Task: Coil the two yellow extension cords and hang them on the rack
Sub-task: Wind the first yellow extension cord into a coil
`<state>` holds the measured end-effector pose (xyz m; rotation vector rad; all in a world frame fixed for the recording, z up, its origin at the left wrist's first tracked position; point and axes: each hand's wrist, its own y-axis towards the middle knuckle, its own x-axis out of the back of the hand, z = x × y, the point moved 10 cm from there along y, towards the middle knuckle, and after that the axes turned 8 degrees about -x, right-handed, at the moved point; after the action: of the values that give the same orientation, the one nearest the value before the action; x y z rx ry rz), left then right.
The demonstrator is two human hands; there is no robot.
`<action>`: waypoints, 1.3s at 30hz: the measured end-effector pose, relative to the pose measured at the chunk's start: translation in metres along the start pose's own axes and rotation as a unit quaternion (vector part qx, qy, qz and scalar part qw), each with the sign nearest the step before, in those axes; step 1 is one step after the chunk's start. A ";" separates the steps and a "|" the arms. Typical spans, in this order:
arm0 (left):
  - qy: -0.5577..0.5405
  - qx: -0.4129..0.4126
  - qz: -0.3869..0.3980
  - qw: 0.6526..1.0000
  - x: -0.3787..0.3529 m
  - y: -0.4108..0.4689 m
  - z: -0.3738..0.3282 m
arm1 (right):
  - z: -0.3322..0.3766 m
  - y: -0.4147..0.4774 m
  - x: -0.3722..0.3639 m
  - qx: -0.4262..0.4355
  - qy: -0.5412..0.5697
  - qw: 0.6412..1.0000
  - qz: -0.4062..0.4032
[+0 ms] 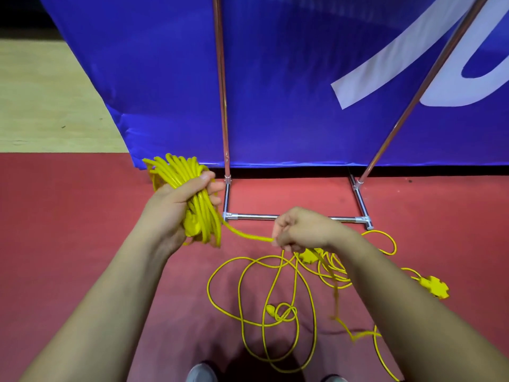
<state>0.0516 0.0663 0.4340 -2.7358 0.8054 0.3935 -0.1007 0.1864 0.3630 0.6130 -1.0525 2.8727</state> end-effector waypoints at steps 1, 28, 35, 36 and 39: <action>0.031 0.015 0.012 0.999 0.000 -0.002 0.005 | 0.011 -0.010 -0.007 0.016 -0.020 0.999 0.037; 0.008 0.238 0.184 0.954 -0.052 -0.043 0.054 | 0.056 -0.056 0.068 0.201 0.075 0.959 -0.184; 0.052 0.189 0.192 0.962 -0.048 -0.037 0.054 | 0.085 -0.072 0.059 0.199 0.002 0.961 -0.192; 0.059 0.183 0.198 0.961 -0.047 -0.036 0.053 | 0.083 -0.073 0.060 0.193 -0.002 0.963 -0.190; 0.086 0.162 0.217 0.959 -0.046 -0.037 0.047 | 0.076 -0.073 0.065 0.181 0.006 0.965 -0.188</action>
<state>0.0264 0.1333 0.4120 -2.2987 1.3881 0.0892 -0.1223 0.1883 0.4850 0.7178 -0.3506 2.7267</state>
